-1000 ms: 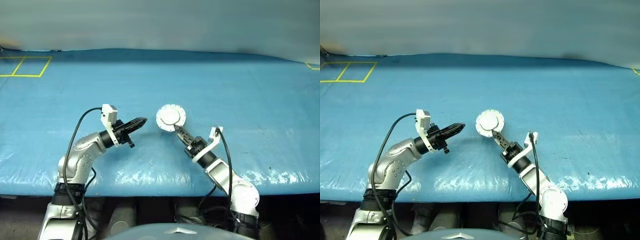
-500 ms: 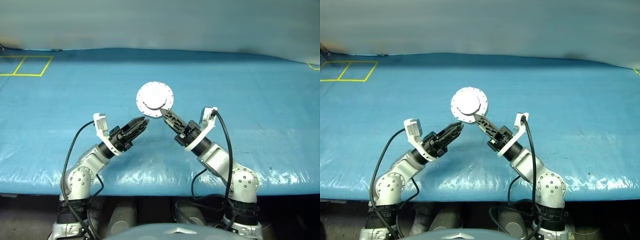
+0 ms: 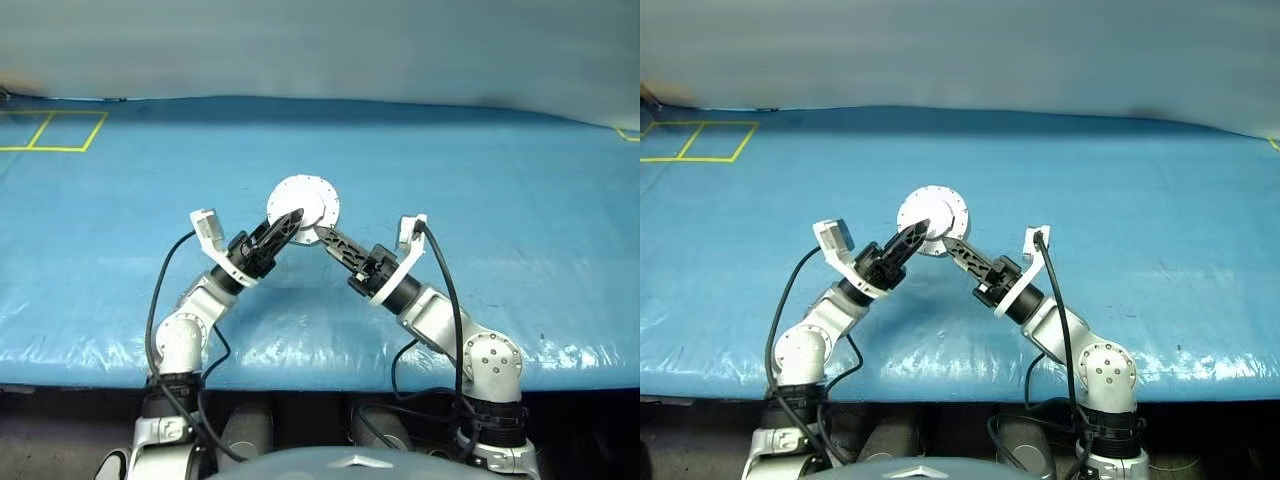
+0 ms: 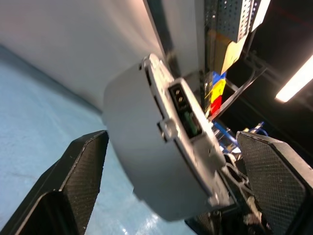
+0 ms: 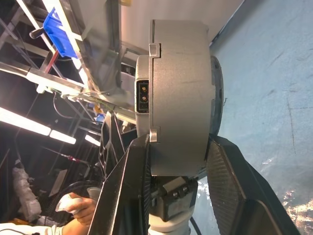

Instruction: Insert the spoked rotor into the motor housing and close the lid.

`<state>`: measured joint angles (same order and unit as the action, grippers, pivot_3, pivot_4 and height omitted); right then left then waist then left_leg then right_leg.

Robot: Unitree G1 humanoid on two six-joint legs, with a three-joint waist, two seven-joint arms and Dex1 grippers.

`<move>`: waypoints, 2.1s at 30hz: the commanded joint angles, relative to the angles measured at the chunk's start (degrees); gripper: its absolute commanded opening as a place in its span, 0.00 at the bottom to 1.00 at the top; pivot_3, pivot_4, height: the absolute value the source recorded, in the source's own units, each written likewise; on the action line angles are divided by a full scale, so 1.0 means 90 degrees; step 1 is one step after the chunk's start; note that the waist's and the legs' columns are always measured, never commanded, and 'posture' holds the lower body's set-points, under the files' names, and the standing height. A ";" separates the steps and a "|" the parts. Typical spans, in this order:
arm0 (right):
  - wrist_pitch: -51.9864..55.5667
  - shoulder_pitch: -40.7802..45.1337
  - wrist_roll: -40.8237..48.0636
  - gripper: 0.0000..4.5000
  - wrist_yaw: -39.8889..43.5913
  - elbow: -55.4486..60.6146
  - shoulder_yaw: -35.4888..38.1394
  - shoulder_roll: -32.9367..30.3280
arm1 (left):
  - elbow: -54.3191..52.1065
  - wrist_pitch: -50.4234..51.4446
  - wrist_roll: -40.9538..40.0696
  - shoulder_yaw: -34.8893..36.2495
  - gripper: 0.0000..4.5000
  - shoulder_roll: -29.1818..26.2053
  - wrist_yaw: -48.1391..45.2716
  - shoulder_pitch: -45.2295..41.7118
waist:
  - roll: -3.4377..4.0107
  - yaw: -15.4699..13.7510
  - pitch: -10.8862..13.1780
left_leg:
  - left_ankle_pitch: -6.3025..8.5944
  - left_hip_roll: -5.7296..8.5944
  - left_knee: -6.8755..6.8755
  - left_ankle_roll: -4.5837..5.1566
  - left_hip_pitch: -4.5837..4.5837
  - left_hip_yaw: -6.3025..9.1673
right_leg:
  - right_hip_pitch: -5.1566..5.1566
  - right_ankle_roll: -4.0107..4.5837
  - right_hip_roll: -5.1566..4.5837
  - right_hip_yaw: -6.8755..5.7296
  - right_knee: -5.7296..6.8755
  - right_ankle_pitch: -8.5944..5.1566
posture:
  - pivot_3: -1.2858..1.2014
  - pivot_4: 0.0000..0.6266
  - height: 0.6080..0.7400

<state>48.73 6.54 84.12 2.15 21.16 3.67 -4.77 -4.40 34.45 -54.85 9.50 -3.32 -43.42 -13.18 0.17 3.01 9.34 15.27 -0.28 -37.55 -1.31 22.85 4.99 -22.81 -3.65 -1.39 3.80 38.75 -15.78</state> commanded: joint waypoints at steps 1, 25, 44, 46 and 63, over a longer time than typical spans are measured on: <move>-0.0166 0.0081 0.0231 0.28 0.0065 0.0393 -0.0023 0.0020 | 0.0083 0.0232 -0.0337 -0.0144 0.99 0.0265 0.0031 -0.0183 | 0.0000 0.0015 0.0000 | 0.0001 0.0000 -0.0001 0.0001 0.0000 -0.0001 | 0.0000 0.0000 0.0000 0.0002 0.0000 0.0000 | 0.52 0.24 1.00; -0.0320 0.0108 -0.0101 0.28 -0.0057 0.0191 -0.0055 -0.0100 | 0.0211 0.1147 -0.1136 0.0064 0.66 0.0660 0.1196 -0.0124 | -0.0002 0.0047 0.0001 | 0.0001 0.0000 -0.0021 0.0001 0.0005 0.0003 | 0.0001 -0.0001 0.0001 -0.0001 0.0010 0.0000 | 0.52 0.24 1.00; -0.0521 0.0133 -0.0897 0.64 -0.0036 0.0048 -0.0262 0.0245 | 0.0358 0.0877 -0.0867 -0.0032 0.58 0.0862 0.1676 -0.0435 | -0.0002 0.0032 0.0001 | 0.0000 0.0002 -0.0027 0.0000 0.0005 0.0003 | 0.0003 -0.0003 0.0000 0.0000 0.0011 0.0002 | 0.52 0.24 1.00; -0.0452 0.0136 -0.0750 0.79 0.0035 0.0054 -0.0251 0.0252 | 0.0442 0.0725 -0.0701 0.0000 0.58 0.0875 0.1680 -0.0510 | -0.0002 0.0032 0.0001 | 0.0000 0.0002 -0.0026 0.0000 0.0006 0.0003 | 0.0003 -0.0003 0.0000 0.0001 0.0011 0.0002 | 0.52 0.24 1.00; -0.0552 0.0085 -0.1831 0.93 0.0059 0.0389 -0.0326 -0.0378 | 0.0675 -0.1050 0.0658 0.0875 0.53 0.0400 0.2408 -0.1018 | -0.0004 0.0047 0.0002 | 0.0000 0.0001 -0.0028 -0.0001 0.0007 0.0003 | 0.0001 -0.0004 0.0002 0.0000 0.0011 0.0003 | 0.52 0.24 1.00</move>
<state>44.89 7.07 69.68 2.32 21.89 1.29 -8.09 4.55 28.38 -50.04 16.34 1.03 -21.81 -20.28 0.14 3.43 9.36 15.26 -0.27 -37.79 -1.31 22.91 5.02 -22.80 -3.69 -1.37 3.80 38.86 -15.76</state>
